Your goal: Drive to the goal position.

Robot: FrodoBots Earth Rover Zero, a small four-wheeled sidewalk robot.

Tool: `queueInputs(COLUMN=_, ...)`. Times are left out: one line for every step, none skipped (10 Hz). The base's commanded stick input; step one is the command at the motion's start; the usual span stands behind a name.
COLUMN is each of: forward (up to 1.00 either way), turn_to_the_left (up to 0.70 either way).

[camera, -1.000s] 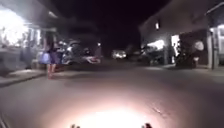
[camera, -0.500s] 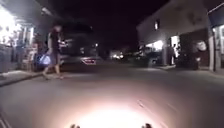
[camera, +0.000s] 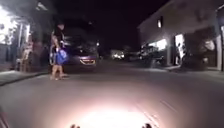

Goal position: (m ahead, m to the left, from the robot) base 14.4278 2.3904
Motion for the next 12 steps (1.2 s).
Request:
queueInputs(forward=0.85, turn_to_the_left=-0.34)
queueInputs(forward=0.85, turn_to_the_left=-0.34)
queueInputs(forward=0.85, turn_to_the_left=-0.34)
queueInputs(forward=0.85, turn_to_the_left=-0.20)
queueInputs(forward=0.85, turn_to_the_left=-0.02)
queueInputs(forward=0.85, turn_to_the_left=0.00)
queueInputs(forward=0.85, turn_to_the_left=0.00)
queueInputs(forward=0.85, turn_to_the_left=0.00)
queueInputs(forward=0.85, turn_to_the_left=0.00)
queueInputs(forward=0.85, turn_to_the_left=0.00)
queueInputs(forward=0.85, turn_to_the_left=0.00)
queueInputs(forward=0.85, turn_to_the_left=0.00)
